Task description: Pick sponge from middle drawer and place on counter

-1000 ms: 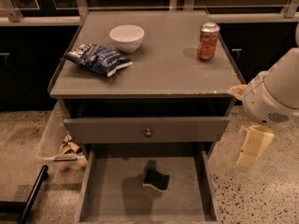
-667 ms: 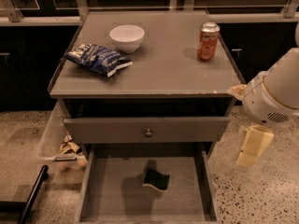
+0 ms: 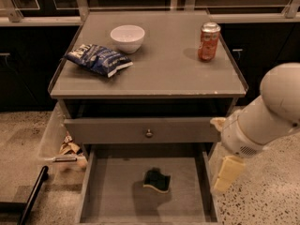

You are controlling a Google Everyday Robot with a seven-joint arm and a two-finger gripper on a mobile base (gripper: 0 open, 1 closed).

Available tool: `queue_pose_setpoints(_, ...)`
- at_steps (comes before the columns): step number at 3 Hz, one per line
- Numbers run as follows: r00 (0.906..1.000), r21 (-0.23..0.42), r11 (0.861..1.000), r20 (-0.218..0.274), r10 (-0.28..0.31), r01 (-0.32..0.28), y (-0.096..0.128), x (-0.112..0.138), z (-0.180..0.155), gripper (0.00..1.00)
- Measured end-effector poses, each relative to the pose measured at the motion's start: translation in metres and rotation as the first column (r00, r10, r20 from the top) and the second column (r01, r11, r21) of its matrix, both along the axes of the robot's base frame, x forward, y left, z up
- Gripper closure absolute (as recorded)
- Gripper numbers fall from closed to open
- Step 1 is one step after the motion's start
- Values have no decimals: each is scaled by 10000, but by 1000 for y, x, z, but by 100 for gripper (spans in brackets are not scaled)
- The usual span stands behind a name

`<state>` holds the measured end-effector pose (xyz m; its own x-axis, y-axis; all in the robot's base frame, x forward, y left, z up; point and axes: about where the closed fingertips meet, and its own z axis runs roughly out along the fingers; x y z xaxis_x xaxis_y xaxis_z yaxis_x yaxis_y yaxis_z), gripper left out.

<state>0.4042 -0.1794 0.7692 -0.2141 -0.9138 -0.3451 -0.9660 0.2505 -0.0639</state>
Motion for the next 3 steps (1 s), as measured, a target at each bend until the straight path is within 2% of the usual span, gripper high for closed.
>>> queue_pose_setpoints(2, 9989, 542, 9975, 126, 443, -449, 32, 3, -95, 0)
queue_pose_setpoints(3, 9988, 980, 9940, -14, 487, -483, 37, 2, -141, 0)
